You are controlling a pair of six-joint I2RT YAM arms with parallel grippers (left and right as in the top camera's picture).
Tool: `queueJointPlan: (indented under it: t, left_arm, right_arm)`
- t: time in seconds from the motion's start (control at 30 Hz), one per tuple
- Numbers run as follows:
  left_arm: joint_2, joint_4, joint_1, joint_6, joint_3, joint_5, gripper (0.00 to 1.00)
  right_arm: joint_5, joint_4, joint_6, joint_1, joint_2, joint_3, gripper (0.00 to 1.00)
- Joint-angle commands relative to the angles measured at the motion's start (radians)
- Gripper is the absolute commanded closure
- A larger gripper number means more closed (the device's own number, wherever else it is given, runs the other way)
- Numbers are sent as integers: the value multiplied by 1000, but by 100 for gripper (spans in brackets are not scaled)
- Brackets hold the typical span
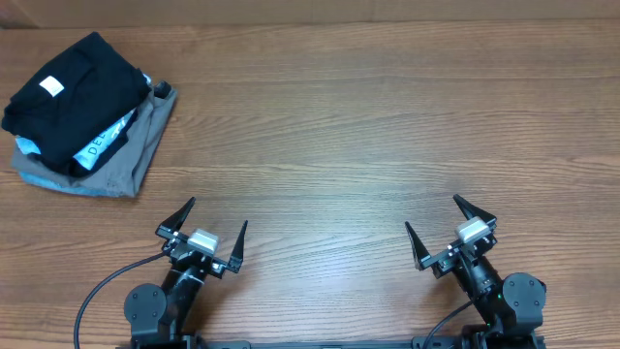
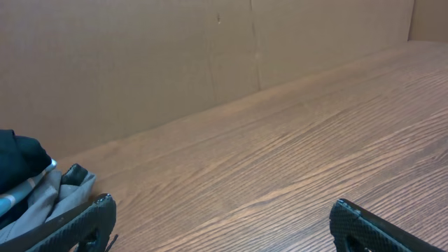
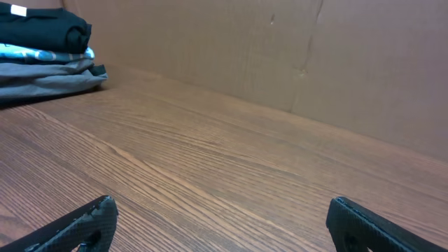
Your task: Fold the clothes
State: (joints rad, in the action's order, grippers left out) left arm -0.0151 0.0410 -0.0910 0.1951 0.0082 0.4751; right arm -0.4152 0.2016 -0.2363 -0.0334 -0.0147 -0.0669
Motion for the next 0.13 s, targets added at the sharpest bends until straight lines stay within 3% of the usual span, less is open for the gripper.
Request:
queueJointPlan:
  t: [0.0, 0.1]
  left_arm:
    - [9, 0, 7, 18, -3, -4, 0]
    - [9, 0, 7, 18, -3, -4, 0]
  right_arm:
    - [-5, -7, 4, 3, 11, 3, 0]
    - [-5, -8, 4, 3, 11, 3, 0]
